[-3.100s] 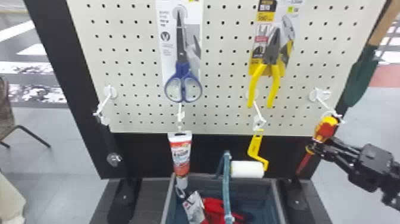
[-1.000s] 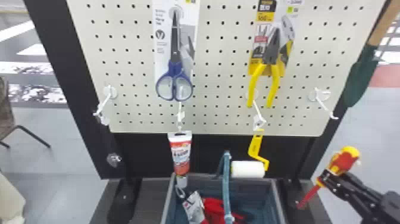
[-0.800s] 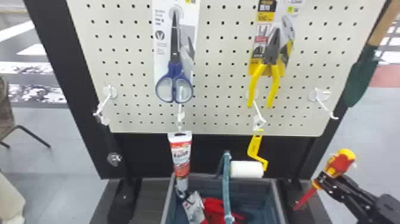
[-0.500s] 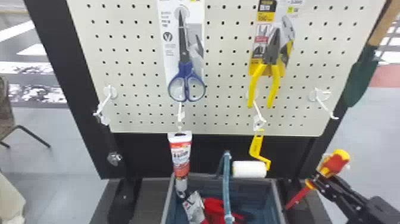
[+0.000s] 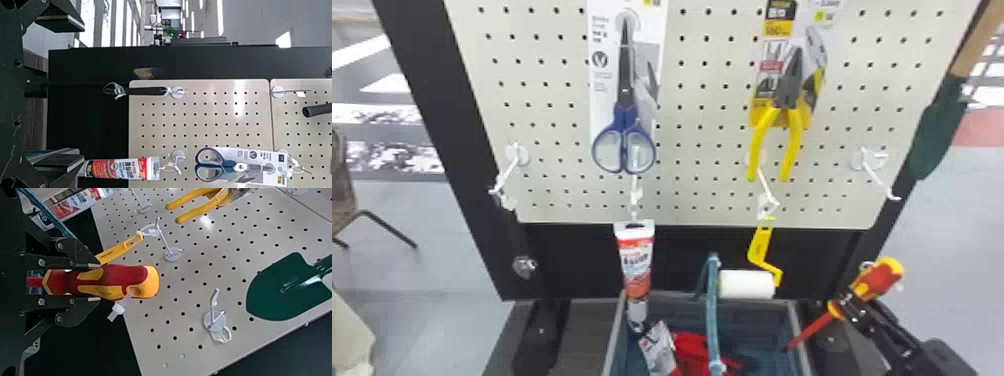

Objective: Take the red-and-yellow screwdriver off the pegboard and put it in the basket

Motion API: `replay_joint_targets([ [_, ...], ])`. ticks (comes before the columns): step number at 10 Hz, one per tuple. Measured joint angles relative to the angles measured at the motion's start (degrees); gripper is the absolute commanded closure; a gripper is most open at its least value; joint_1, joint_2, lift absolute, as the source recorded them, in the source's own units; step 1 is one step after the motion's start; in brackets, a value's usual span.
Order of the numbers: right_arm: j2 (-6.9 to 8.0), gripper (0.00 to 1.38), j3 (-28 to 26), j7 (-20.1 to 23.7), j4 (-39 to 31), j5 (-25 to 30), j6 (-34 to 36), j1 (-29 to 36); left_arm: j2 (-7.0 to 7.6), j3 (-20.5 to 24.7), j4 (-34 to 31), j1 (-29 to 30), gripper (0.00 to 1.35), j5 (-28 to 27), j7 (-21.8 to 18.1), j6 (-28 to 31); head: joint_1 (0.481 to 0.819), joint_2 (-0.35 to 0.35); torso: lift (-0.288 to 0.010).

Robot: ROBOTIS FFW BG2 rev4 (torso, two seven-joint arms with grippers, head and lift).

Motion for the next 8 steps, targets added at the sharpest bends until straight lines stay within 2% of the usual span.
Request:
replay_joint_targets([
  [6,0.48,1.2,6.1,-7.4,2.5,-7.3,-3.3,2.7,0.0,-0.3,0.2,-0.4,0.13,0.0,0.0,0.1,0.549,0.0,-0.1],
  [8,0.48,1.2,8.2,-8.6,4.8,-9.8,-4.5,2.7,-0.05,-0.3,0.2,-0.5,0.13,0.0,0.0,0.2,0.549,0.0,-0.1],
])
